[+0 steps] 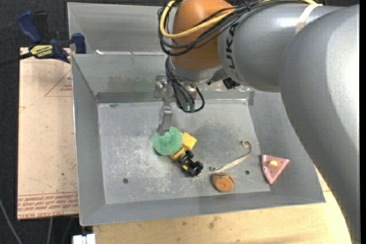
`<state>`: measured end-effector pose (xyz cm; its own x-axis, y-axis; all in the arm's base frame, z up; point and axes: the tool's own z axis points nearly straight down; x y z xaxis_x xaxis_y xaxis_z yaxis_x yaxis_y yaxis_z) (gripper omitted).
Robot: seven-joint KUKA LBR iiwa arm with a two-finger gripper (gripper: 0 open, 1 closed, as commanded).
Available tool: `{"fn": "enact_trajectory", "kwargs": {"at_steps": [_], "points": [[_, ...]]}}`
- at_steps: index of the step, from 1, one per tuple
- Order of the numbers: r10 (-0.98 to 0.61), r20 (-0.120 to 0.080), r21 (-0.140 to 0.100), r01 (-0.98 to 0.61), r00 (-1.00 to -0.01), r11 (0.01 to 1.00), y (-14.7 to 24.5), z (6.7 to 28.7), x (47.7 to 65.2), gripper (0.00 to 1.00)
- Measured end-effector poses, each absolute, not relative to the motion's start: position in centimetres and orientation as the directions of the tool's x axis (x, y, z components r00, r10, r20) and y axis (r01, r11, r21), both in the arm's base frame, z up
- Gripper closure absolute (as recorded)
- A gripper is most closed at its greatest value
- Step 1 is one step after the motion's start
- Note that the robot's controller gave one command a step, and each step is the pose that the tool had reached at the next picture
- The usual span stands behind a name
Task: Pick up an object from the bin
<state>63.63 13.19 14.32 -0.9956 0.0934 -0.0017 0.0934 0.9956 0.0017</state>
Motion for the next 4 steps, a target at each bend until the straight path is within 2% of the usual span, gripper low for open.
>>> {"fn": "enact_trajectory", "kwargs": {"at_steps": [1,2,3,4], "points": [[0.093,-0.002,0.002,0.093,-0.996,0.996,13.2,14.3,63.6,0.00],[0.034,-0.008,0.004,0.034,-0.999,0.999,9.9,9.5,61.5,0.00],[0.158,0.003,0.001,0.158,-0.987,0.987,8.9,7.0,60.8,0.00],[0.123,-0.004,0.007,0.123,-0.992,0.992,7.6,7.8,57.8,1.00]]}}
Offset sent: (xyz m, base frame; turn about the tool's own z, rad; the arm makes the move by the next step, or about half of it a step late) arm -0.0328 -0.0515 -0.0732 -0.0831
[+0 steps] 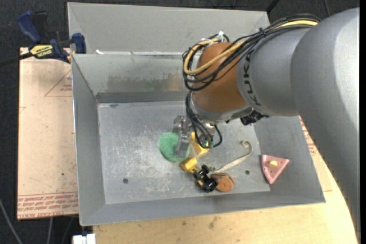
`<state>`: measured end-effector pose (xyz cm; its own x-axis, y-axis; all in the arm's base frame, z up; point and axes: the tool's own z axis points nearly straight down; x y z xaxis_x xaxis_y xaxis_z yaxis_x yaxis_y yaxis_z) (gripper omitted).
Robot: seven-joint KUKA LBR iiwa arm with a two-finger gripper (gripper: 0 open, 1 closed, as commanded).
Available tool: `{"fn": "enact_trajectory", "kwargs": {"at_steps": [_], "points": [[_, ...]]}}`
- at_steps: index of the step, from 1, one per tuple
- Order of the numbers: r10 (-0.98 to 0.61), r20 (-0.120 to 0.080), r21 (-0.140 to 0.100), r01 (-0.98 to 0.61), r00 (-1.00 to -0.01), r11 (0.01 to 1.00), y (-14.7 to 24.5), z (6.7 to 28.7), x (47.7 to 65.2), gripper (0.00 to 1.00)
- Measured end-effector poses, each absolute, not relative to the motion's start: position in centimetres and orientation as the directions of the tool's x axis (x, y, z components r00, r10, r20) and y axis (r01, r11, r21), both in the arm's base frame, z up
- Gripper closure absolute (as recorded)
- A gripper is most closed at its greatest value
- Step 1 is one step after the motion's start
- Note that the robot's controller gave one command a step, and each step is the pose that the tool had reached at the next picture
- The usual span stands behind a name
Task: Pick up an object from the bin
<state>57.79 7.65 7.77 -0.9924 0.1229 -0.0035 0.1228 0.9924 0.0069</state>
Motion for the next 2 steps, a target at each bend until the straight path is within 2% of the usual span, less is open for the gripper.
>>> {"fn": "enact_trajectory", "kwargs": {"at_steps": [1,2], "points": [[0.123,-0.004,0.007,0.123,-0.992,0.992,7.6,7.8,57.8,1.00],[-0.070,-0.011,0.001,-0.070,-0.998,0.998,5.1,27.5,55.9,1.00]]}}
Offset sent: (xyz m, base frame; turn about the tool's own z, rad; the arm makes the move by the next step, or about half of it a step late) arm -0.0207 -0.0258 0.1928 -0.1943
